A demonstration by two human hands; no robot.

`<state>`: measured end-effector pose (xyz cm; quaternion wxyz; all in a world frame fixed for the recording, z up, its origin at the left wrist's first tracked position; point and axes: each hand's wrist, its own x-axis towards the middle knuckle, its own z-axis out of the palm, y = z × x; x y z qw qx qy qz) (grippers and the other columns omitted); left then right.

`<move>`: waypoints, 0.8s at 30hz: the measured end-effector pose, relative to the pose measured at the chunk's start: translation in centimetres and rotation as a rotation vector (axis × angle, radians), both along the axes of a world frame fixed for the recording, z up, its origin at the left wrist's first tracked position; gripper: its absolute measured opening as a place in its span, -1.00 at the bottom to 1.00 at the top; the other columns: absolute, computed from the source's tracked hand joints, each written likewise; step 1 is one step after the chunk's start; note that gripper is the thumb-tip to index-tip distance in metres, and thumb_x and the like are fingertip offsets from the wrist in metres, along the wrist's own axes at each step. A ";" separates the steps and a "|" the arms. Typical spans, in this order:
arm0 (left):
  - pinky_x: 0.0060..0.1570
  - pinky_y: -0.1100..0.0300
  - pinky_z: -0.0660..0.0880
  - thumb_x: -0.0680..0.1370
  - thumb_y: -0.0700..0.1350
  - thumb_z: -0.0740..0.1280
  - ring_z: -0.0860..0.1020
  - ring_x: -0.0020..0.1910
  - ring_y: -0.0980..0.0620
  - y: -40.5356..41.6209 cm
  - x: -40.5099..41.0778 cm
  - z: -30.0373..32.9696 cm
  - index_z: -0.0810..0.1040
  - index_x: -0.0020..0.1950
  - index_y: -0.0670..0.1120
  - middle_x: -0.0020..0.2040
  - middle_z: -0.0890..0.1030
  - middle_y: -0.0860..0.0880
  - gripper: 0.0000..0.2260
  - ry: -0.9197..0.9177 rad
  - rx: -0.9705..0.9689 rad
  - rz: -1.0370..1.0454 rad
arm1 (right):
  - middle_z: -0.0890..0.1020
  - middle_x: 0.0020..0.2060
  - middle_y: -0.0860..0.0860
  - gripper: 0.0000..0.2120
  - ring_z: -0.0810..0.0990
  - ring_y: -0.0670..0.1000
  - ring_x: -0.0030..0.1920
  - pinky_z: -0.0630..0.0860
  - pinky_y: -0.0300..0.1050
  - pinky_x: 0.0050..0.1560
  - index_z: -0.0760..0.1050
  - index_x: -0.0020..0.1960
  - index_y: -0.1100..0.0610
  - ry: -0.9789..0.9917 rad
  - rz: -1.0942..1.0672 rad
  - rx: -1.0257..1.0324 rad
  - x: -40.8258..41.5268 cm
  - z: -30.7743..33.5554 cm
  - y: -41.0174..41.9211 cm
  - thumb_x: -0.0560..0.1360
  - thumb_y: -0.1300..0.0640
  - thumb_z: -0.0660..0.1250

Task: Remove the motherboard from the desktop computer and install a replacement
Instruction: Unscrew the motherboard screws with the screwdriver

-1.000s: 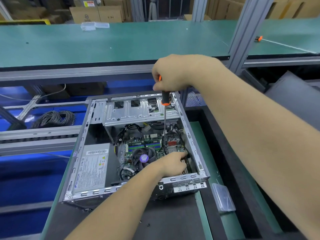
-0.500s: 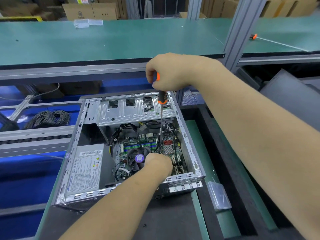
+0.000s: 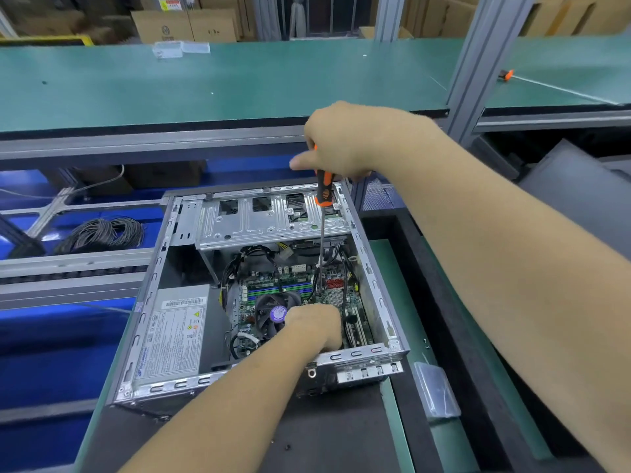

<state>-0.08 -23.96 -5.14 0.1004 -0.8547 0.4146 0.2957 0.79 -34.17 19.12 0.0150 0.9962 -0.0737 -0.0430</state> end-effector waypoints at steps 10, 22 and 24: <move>-0.35 0.20 0.39 0.55 -0.08 0.18 0.55 -0.30 -0.01 4.5 4.3 2.8 0.57 -0.03 -0.01 -0.23 0.62 0.02 -0.82 -0.223 -0.535 0.458 | 0.60 -0.04 0.09 -0.79 0.60 0.14 -0.16 0.52 -0.02 -0.18 0.46 0.05 0.12 -0.075 0.041 0.040 0.1 -0.6 -0.3 0.57 -0.02 0.34; -0.24 0.10 0.38 0.58 -0.10 0.22 0.47 -0.26 -0.06 6.2 5.3 -1.6 0.43 -0.01 -0.04 -0.18 0.56 -0.06 -0.96 0.075 -0.497 0.606 | 0.53 -0.08 -0.06 -0.78 0.47 -0.06 -0.18 0.34 -0.22 -0.34 0.51 0.08 0.03 -0.065 0.117 0.195 -0.8 -0.9 -0.3 0.46 0.16 0.45; -0.24 0.10 0.38 0.58 -0.08 0.23 0.47 -0.27 -0.06 6.2 5.4 -1.6 0.44 -0.02 -0.04 -0.21 0.56 -0.06 -0.95 0.089 -0.516 0.621 | 0.50 -0.12 -0.07 -0.78 0.44 -0.09 -0.22 0.32 -0.26 -0.38 0.48 0.08 0.06 -0.089 0.110 0.199 -0.9 -1.0 -0.2 0.51 0.00 0.42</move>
